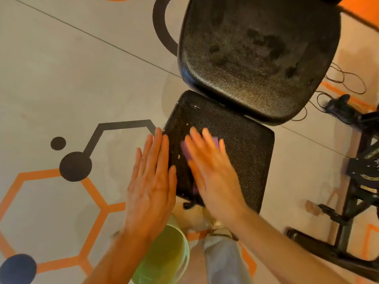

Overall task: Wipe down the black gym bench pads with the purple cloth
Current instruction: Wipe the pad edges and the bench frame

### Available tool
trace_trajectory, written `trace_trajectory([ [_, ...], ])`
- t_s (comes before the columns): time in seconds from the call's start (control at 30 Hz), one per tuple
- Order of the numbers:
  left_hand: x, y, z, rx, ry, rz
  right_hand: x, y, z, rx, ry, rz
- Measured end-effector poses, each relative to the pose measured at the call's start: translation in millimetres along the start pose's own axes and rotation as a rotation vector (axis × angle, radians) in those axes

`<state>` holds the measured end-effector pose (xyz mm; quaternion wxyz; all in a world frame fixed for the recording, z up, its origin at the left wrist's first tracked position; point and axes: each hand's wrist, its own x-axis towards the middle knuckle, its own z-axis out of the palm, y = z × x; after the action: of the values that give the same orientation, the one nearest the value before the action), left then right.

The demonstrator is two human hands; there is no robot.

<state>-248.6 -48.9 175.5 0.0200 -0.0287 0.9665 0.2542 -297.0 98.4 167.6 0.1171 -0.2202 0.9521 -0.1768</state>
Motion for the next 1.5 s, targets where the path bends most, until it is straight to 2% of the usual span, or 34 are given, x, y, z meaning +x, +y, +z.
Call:
trace_trajectory([
  [0.1,-8,0,6,-0.062,0.023,-0.073,74,8,-11,-0.027,0.130,0.216],
  [0.17,-7,0,10,-0.076,0.033,-0.088,74,0,-7,-0.002,0.166,0.282],
  [0.3,-8,-2,11,-0.119,0.048,-0.083,-19,-28,-1,0.018,-0.015,-0.048],
  [0.37,-7,-3,10,-0.128,0.046,-0.082,-6,-11,-3,0.010,-0.025,-0.114],
  [0.47,-6,-3,12,-0.097,0.039,-0.094,78,2,-9,-0.065,0.099,0.155],
  [0.53,-5,-2,13,-0.117,0.042,-0.111,98,-3,-8,-0.054,0.166,0.289],
  [0.57,-5,-2,13,-0.146,0.043,-0.119,87,-9,-5,-0.035,0.158,0.258],
  [0.7,-10,-3,14,-0.301,0.068,-0.173,-12,-32,-7,0.014,-0.096,-0.110],
  [0.77,-14,-3,15,-0.319,0.087,-0.237,6,-14,-13,0.001,-0.109,-0.195],
  [0.87,-16,-1,19,-0.326,0.111,-0.274,79,-1,-12,-0.065,0.071,0.012],
  [0.93,-14,1,23,-0.370,0.124,-0.312,92,-9,-7,0.035,0.180,0.195],
  [0.97,-14,2,24,-0.399,0.129,-0.329,80,-18,-4,0.123,0.164,0.224],
  [1.03,-13,3,24,-0.447,0.137,-0.330,35,-34,-2,0.248,0.038,0.090],
  [1.1,-15,2,24,-0.463,0.131,-0.315,14,-30,-10,0.224,-0.093,-0.085],
  [1.13,-14,1,23,-0.465,0.125,-0.307,28,-20,-14,0.181,-0.093,-0.138],
  [1.17,-14,1,23,-0.468,0.122,-0.299,52,-10,-16,0.142,-0.058,-0.125],
  [1.27,-14,1,24,-0.474,0.138,-0.295,123,-2,-15,0.107,0.124,0.145],
  [1.33,-13,1,25,-0.478,0.133,-0.299,112,-15,-8,0.117,0.123,0.184],
  [1.43,-13,0,27,-0.531,0.143,-0.309,52,-32,-9,0.165,-0.043,-0.040],
  [1.5,-12,-1,27,-0.538,0.140,-0.309,62,-21,-17,0.078,-0.108,-0.189],
])
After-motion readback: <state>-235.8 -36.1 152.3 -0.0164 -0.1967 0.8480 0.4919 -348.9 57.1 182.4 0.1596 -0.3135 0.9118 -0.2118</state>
